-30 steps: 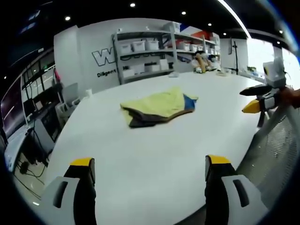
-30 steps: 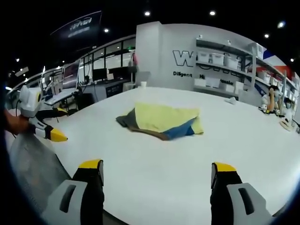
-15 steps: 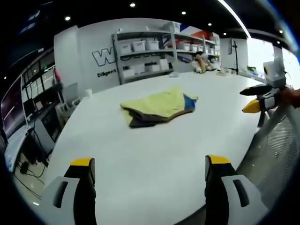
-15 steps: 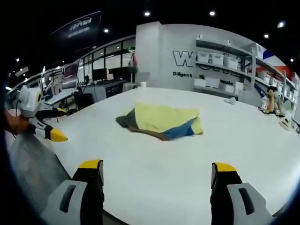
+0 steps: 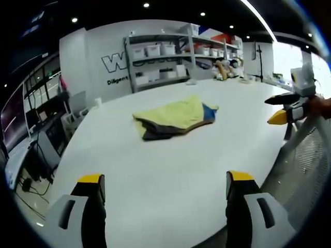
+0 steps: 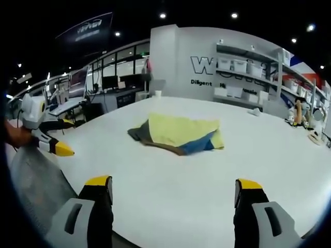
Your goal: Fold the garment on the visible template until the final outline fits inside the template.
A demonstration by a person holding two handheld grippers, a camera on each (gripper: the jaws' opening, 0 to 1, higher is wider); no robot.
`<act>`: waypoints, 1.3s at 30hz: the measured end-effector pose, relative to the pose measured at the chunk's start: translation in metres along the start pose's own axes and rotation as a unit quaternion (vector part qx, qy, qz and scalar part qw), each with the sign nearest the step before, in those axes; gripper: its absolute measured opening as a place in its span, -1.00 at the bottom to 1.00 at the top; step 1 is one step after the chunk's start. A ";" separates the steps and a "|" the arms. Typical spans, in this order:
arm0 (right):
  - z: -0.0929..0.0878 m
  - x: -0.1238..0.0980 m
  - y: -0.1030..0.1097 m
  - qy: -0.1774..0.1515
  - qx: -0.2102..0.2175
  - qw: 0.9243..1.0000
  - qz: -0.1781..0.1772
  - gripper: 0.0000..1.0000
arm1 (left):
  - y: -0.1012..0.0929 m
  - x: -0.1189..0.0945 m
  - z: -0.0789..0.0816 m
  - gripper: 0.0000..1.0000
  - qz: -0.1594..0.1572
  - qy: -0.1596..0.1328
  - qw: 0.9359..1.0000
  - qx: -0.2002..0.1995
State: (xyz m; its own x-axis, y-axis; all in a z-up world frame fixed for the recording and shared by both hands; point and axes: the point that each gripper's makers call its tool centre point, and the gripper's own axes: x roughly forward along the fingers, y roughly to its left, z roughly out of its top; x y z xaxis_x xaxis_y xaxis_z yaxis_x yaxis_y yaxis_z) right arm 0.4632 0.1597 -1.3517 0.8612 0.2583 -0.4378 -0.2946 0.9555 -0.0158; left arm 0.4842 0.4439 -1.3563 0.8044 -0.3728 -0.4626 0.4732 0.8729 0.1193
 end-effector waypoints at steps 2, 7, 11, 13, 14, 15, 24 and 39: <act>0.000 0.000 0.000 0.000 0.000 1.000 0.001 0.94 | 0.000 0.000 0.000 0.89 0.000 0.000 1.000 0.000; -0.002 0.000 0.001 0.004 -0.008 1.000 0.002 0.95 | 0.000 0.000 -0.002 0.87 0.000 0.004 1.000 0.003; -0.002 0.001 0.002 0.005 -0.005 1.000 0.005 0.95 | 0.000 0.000 -0.002 0.87 0.002 0.005 1.000 0.004; -0.002 0.001 0.002 0.005 -0.006 1.000 0.007 0.94 | 0.000 0.000 -0.003 0.87 0.002 0.006 1.000 0.005; -0.003 0.001 0.003 0.007 -0.006 1.000 0.008 0.94 | 0.001 0.000 -0.003 0.87 0.003 0.007 1.000 0.005; -0.004 0.001 0.003 0.008 -0.007 1.000 0.008 0.94 | 0.001 0.000 -0.003 0.87 0.003 0.007 1.000 0.005; -0.006 0.000 0.002 0.014 -0.006 1.000 0.005 0.94 | -0.001 0.001 -0.005 0.89 0.001 0.012 1.000 0.008; -0.011 0.000 -0.005 0.024 -0.008 1.000 -0.015 0.90 | -0.003 0.001 -0.003 0.89 -0.003 0.007 1.000 0.003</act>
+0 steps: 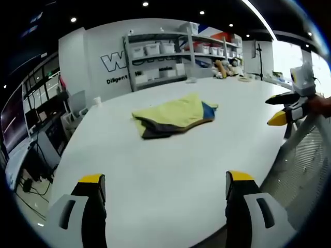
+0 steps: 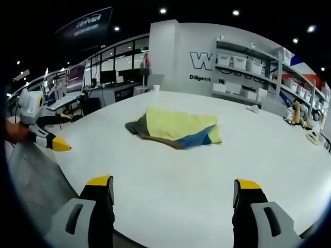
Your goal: Fold the garment on the visible template until the final outline fits inside the template.
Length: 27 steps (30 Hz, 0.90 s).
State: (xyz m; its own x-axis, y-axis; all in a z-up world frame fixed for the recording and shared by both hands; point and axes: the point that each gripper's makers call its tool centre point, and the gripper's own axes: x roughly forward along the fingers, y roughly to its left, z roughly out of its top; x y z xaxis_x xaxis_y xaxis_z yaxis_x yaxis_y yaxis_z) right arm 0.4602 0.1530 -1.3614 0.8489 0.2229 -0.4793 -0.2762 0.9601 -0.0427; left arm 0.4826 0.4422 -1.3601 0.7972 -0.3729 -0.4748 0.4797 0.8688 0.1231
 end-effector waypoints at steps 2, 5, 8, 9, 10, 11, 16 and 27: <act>-0.002 0.000 -0.001 0.005 -0.001 1.000 -0.004 0.89 | -0.001 0.000 0.000 0.88 -0.002 -0.001 1.000 0.001; -0.005 0.000 -0.003 0.015 -0.007 1.000 -0.010 0.84 | 0.001 0.001 -0.002 0.88 0.002 0.006 1.000 -0.001; -0.007 -0.001 -0.006 0.021 -0.011 1.000 -0.017 0.79 | -0.001 0.001 -0.003 0.88 -0.003 0.007 1.000 -0.001; -0.008 -0.001 -0.007 0.024 -0.012 0.999 -0.018 0.78 | -0.002 0.001 -0.003 0.87 -0.006 0.009 1.000 -0.001; -0.008 -0.001 -0.007 0.025 -0.012 0.999 -0.018 0.78 | -0.003 0.001 -0.003 0.87 -0.007 0.009 1.000 0.000; -0.008 -0.001 -0.006 0.024 -0.011 1.000 -0.016 0.79 | -0.003 0.002 -0.003 0.87 -0.008 0.009 1.000 0.001; -0.015 0.000 -0.004 0.041 -0.018 0.999 -0.015 0.81 | -0.005 0.002 -0.004 0.86 -0.013 0.009 1.000 0.000; -0.019 0.001 -0.009 0.056 -0.029 0.998 -0.027 0.84 | 0.000 0.002 0.002 0.88 -0.002 -0.006 1.000 -0.008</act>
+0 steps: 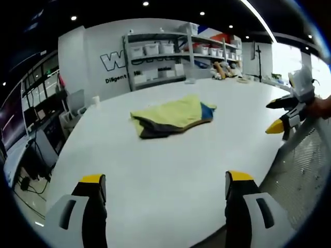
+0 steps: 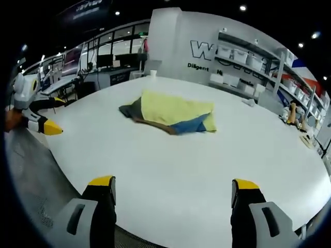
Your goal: Fold the garment on the visible template until the final outline fits inside the template.
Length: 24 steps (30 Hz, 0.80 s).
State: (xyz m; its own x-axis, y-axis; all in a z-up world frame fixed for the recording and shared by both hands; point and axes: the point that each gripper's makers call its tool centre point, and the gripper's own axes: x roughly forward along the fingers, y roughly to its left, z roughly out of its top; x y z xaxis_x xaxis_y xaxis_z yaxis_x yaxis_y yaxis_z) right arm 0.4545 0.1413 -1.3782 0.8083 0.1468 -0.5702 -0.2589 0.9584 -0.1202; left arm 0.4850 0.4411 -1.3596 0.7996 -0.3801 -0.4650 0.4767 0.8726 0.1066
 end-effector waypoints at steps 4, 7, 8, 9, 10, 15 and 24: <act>0.002 0.001 0.004 -0.003 0.002 1.000 0.011 0.84 | 0.002 0.001 -0.002 0.88 0.004 0.004 1.000 0.001; 0.000 0.002 0.005 0.001 0.002 1.000 0.013 0.83 | 0.004 0.001 -0.003 0.87 0.006 0.009 1.000 0.002; 0.001 0.003 0.005 0.001 0.004 1.000 0.015 0.83 | 0.004 0.001 -0.003 0.86 0.007 0.009 1.000 0.002; 0.002 0.003 0.006 -0.001 0.006 1.000 0.017 0.83 | 0.004 0.001 -0.003 0.86 0.008 0.009 1.000 0.003; 0.003 0.002 0.007 -0.006 0.007 1.000 0.021 0.82 | 0.006 0.001 -0.003 0.87 0.011 0.010 1.000 0.004; 0.012 0.001 0.016 -0.029 0.025 0.998 0.052 0.80 | 0.008 0.001 -0.002 0.90 0.018 0.007 1.000 0.009; 0.011 0.000 0.020 -0.032 0.023 0.998 0.058 0.80 | 0.006 -0.002 0.001 0.93 0.017 -0.002 1.000 -0.004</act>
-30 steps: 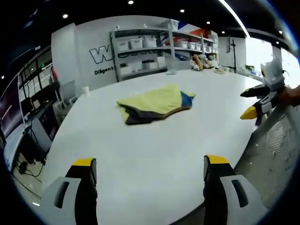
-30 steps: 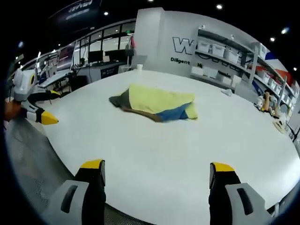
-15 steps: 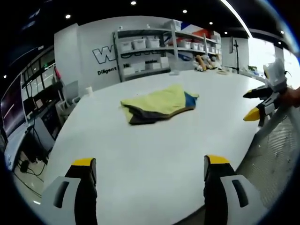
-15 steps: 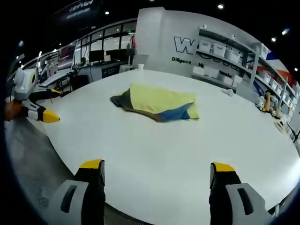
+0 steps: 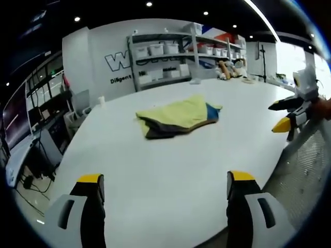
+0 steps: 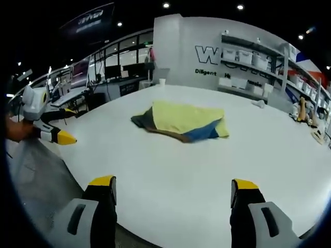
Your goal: Fold the garment on the visible template until the final outline fits inside the template.
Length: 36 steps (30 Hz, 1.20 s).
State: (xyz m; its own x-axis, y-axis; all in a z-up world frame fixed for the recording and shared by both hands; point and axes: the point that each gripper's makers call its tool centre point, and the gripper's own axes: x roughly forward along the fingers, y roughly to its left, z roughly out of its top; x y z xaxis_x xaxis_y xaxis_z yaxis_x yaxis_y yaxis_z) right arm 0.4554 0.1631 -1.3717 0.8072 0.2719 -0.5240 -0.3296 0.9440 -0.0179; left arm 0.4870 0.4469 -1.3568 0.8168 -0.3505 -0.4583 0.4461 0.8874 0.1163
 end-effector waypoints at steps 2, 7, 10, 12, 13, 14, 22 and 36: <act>-0.002 0.000 -0.001 0.006 -0.004 1.000 -0.004 0.80 | -0.001 0.000 0.000 0.94 -0.001 0.000 1.000 -0.006; -0.005 0.000 -0.003 0.013 -0.005 1.000 -0.010 0.82 | -0.003 -0.001 0.002 0.95 -0.010 -0.007 1.000 -0.013; -0.006 0.000 -0.003 0.015 -0.007 1.000 -0.011 0.82 | -0.004 -0.002 0.003 0.95 -0.012 -0.011 1.000 -0.010; -0.007 -0.001 -0.003 0.017 -0.011 1.000 -0.010 0.83 | -0.005 -0.002 0.004 0.95 -0.015 -0.014 1.000 -0.011; -0.007 -0.001 -0.003 0.018 -0.013 1.000 -0.010 0.83 | -0.005 -0.002 0.005 0.94 -0.015 -0.016 1.000 -0.011; -0.006 0.000 -0.002 0.018 -0.014 1.000 -0.009 0.83 | -0.005 -0.002 0.005 0.94 -0.015 -0.017 1.000 -0.011; -0.005 0.000 -0.004 0.017 -0.021 1.000 -0.013 0.85 | -0.005 -0.001 0.006 0.92 -0.019 -0.020 1.000 -0.014; -0.002 -0.002 -0.006 0.011 -0.020 0.999 -0.022 0.89 | -0.009 -0.002 0.008 0.93 -0.029 -0.023 0.999 -0.015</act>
State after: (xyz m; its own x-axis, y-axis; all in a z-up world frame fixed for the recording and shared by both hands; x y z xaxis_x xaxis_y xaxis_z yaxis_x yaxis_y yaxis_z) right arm 0.4551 0.1564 -1.3721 0.8103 0.2254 -0.5409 -0.3136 0.9466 -0.0754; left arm 0.4845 0.4375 -1.3503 0.8057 -0.4151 -0.4226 0.4836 0.8729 0.0645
